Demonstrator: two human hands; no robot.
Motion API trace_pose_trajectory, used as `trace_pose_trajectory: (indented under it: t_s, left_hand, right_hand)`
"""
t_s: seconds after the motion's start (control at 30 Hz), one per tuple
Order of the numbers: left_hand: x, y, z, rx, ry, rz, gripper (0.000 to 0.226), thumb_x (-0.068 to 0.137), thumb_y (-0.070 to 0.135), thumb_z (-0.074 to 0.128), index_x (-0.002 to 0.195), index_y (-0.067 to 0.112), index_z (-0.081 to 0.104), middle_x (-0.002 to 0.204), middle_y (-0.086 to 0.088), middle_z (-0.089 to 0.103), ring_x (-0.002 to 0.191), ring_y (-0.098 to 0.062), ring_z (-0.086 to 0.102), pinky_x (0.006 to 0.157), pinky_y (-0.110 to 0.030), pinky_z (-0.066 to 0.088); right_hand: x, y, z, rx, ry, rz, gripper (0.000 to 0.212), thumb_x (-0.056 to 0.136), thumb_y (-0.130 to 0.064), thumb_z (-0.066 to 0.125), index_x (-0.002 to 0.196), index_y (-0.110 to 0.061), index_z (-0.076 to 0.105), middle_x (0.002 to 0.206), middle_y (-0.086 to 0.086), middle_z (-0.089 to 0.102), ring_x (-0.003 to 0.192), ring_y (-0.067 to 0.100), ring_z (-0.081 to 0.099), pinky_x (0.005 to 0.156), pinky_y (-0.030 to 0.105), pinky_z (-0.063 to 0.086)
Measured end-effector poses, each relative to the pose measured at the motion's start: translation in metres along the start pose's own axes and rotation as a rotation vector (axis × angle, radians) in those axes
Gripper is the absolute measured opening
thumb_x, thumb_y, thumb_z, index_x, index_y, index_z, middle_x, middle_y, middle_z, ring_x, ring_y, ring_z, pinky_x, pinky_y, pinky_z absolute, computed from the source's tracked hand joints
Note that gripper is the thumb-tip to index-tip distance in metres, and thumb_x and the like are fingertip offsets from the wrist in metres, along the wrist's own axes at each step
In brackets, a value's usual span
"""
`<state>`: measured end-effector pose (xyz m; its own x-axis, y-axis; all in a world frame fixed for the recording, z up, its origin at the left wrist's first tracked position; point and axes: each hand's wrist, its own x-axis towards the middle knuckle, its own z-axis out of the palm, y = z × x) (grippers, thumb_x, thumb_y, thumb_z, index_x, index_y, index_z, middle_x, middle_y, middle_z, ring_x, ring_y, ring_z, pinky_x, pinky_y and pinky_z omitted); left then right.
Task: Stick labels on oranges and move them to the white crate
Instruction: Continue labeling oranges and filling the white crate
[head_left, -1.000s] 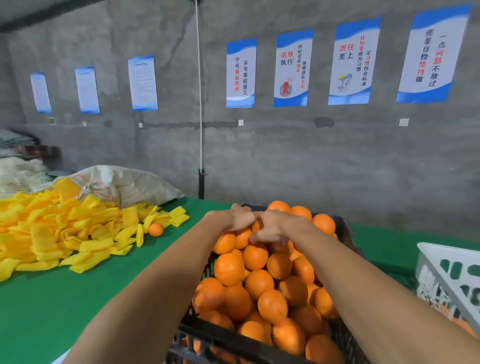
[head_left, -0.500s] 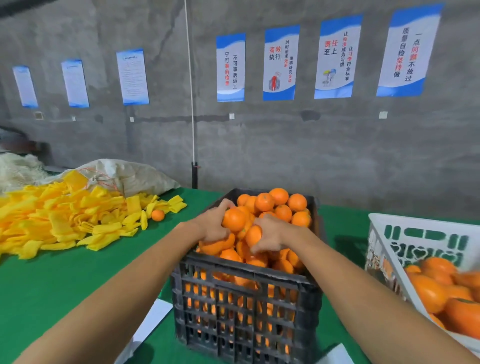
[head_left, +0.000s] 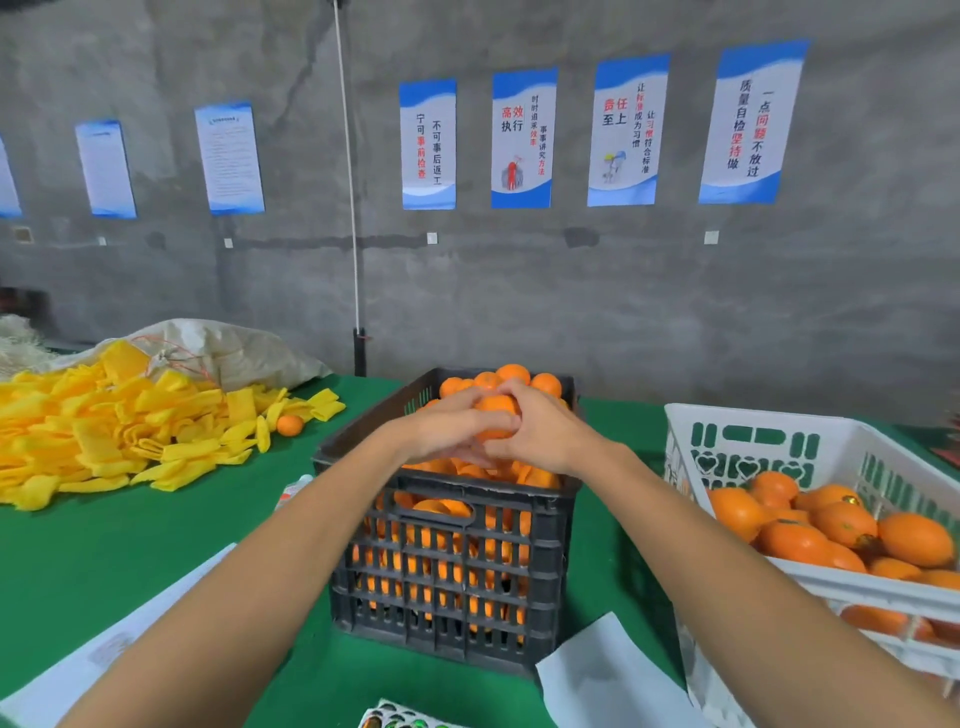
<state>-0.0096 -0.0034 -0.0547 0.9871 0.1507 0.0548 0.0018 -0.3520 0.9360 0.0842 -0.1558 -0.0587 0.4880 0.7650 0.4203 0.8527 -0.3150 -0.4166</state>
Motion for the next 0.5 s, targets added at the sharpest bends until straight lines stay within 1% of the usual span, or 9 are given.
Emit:
trace_pose_trajectory:
  t_s: [0.07, 0.13, 0.17, 0.23, 0.27, 0.33, 0.37, 0.43, 0.5]
  left_hand:
    - [-0.009, 0.011, 0.013, 0.069, 0.130, 0.137, 0.051, 0.084, 0.031, 0.082, 0.127, 0.022, 0.058, 0.115, -0.010, 0.070, 0.092, -0.012, 0.074, 0.072, -0.029, 0.060]
    - [-0.022, 0.023, 0.027, 0.085, 0.280, 0.248, 0.049, 0.083, 0.029, 0.084, 0.125, 0.019, 0.060, 0.108, -0.005, 0.071, 0.084, -0.006, 0.072, 0.065, -0.019, 0.056]
    - [-0.028, 0.029, 0.034, 0.098, 0.349, 0.294, 0.051, 0.082, 0.032, 0.085, 0.125, 0.020, 0.060, 0.107, -0.001, 0.070, 0.085, -0.006, 0.070, 0.065, -0.016, 0.055]
    - [-0.042, 0.034, 0.053, 0.100, 0.459, 0.380, 0.054, 0.080, 0.038, 0.085, 0.126, 0.025, 0.059, 0.106, 0.007, 0.068, 0.088, -0.003, 0.068, 0.071, -0.014, 0.054]
    - [-0.049, 0.035, 0.064, 0.067, 0.482, 0.419, 0.054, 0.080, 0.039, 0.085, 0.126, 0.027, 0.059, 0.108, 0.009, 0.068, 0.090, -0.001, 0.068, 0.075, -0.014, 0.054]
    - [-0.060, 0.031, 0.089, -0.009, 0.492, 0.483, 0.054, 0.079, 0.038, 0.086, 0.125, 0.029, 0.060, 0.111, 0.009, 0.067, 0.093, 0.000, 0.068, 0.078, -0.016, 0.055]
    - [-0.063, 0.027, 0.100, -0.048, 0.489, 0.508, 0.054, 0.079, 0.036, 0.087, 0.125, 0.028, 0.061, 0.113, 0.010, 0.066, 0.094, 0.000, 0.068, 0.079, -0.018, 0.056]
    - [-0.066, 0.015, 0.121, -0.116, 0.453, 0.538, 0.057, 0.077, 0.031, 0.088, 0.128, 0.026, 0.061, 0.117, 0.009, 0.066, 0.100, -0.004, 0.069, 0.083, -0.022, 0.058]
    - [-0.066, -0.002, 0.138, -0.138, 0.369, 0.525, 0.063, 0.076, 0.032, 0.089, 0.131, 0.029, 0.058, 0.125, 0.005, 0.065, 0.106, -0.010, 0.069, 0.089, -0.029, 0.059]
  right_hand:
    - [-0.008, -0.009, -0.007, 0.072, 0.092, -0.035, 0.075, 0.069, -0.040, 0.085, 0.133, -0.028, 0.048, 0.114, -0.010, 0.059, 0.103, 0.013, 0.058, 0.071, 0.022, 0.042]
    - [-0.024, -0.014, -0.014, 0.143, 0.187, -0.043, 0.080, 0.071, -0.039, 0.086, 0.139, -0.028, 0.046, 0.127, -0.007, 0.058, 0.108, 0.010, 0.057, 0.083, 0.025, 0.045]
    - [-0.034, -0.015, -0.017, 0.192, 0.242, -0.039, 0.079, 0.072, -0.039, 0.085, 0.139, -0.030, 0.046, 0.127, -0.007, 0.059, 0.105, 0.008, 0.059, 0.084, 0.024, 0.047]
    - [-0.059, -0.017, -0.020, 0.312, 0.349, -0.058, 0.071, 0.073, -0.037, 0.084, 0.135, -0.035, 0.050, 0.113, -0.009, 0.064, 0.088, 0.006, 0.063, 0.078, 0.023, 0.052]
    - [-0.072, -0.018, -0.020, 0.365, 0.398, -0.083, 0.068, 0.073, -0.035, 0.082, 0.134, -0.036, 0.052, 0.106, -0.009, 0.065, 0.081, 0.008, 0.063, 0.075, 0.023, 0.053]
    - [-0.096, -0.016, -0.016, 0.396, 0.475, -0.129, 0.068, 0.074, -0.033, 0.080, 0.137, -0.034, 0.053, 0.109, -0.010, 0.064, 0.079, 0.011, 0.064, 0.074, 0.020, 0.053]
    - [-0.108, -0.013, -0.013, 0.390, 0.502, -0.144, 0.070, 0.075, -0.030, 0.080, 0.140, -0.032, 0.053, 0.116, -0.011, 0.063, 0.083, 0.012, 0.065, 0.077, 0.019, 0.053]
    - [-0.129, -0.003, -0.006, 0.369, 0.532, -0.152, 0.075, 0.077, -0.023, 0.081, 0.145, -0.026, 0.050, 0.130, -0.008, 0.058, 0.103, 0.012, 0.065, 0.087, 0.022, 0.054]
    - [-0.148, 0.013, 0.001, 0.321, 0.529, -0.144, 0.078, 0.078, -0.024, 0.082, 0.148, -0.024, 0.048, 0.135, -0.006, 0.055, 0.119, 0.010, 0.059, 0.094, 0.025, 0.053]
